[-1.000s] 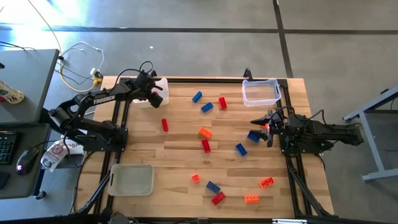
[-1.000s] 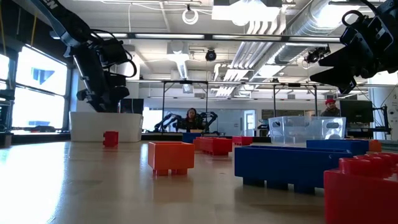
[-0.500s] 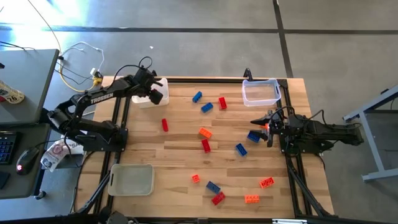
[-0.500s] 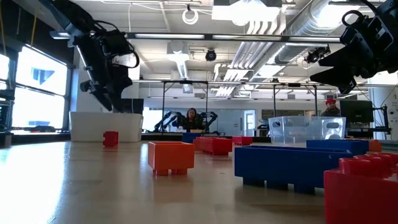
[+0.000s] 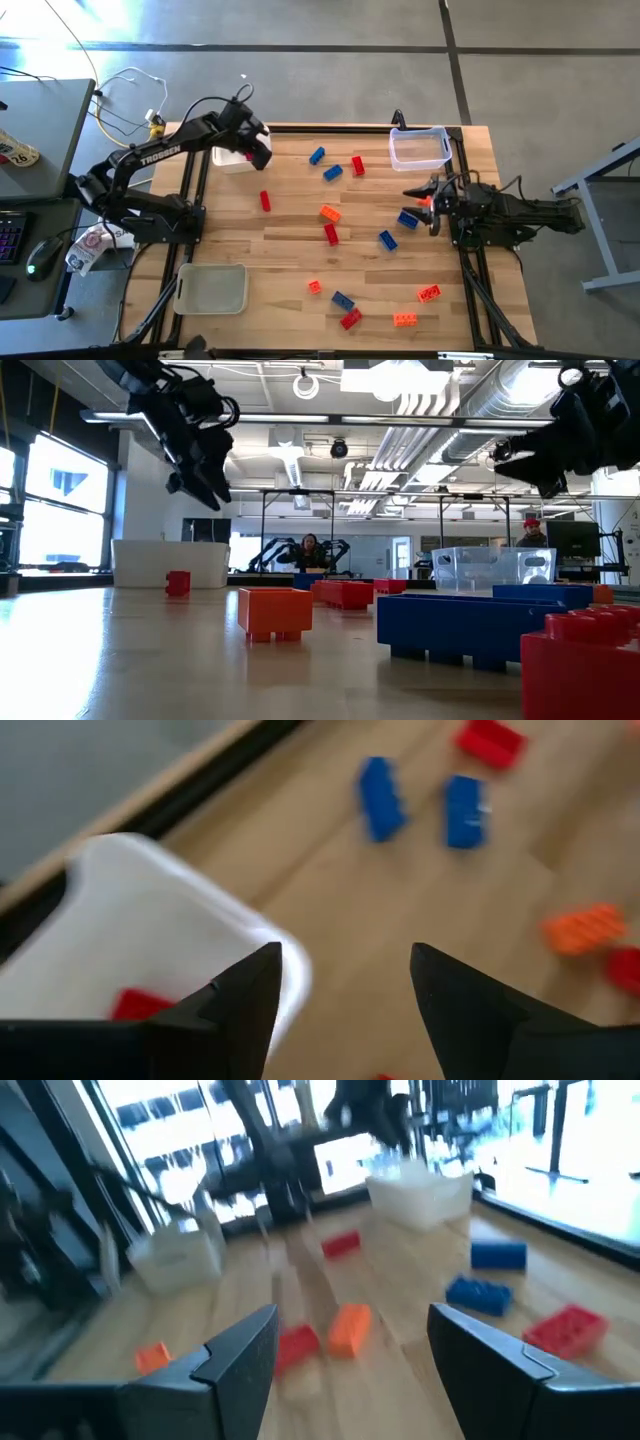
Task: Sort & place blocks by color
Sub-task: Put the orange game piece into the transparent bin
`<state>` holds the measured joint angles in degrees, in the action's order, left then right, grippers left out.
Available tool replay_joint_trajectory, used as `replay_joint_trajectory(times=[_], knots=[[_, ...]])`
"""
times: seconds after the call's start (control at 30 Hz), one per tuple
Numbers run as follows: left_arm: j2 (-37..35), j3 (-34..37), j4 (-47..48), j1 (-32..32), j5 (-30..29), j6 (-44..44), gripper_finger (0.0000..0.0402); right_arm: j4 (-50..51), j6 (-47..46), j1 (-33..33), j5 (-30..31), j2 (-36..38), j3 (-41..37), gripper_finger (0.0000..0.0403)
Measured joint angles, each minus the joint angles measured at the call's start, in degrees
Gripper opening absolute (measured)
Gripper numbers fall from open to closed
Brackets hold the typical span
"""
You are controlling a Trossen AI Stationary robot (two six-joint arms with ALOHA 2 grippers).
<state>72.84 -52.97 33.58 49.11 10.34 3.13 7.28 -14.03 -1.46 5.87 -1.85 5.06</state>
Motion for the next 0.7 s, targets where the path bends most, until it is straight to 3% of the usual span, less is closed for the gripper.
replay_joint_trajectory(times=[0.5,0.7], knots=[[0.00,0.00,-3.02,-16.76,1.34,2.22,0.0209,-23.58,-6.45,-0.01,0.06,-0.02,0.00,0.0243],[0.00,0.00,-2.34,-23.48,1.28,5.32,0.0209,-28.63,-1.74,-0.01,6.42,-0.02,1.06,0.0243]])
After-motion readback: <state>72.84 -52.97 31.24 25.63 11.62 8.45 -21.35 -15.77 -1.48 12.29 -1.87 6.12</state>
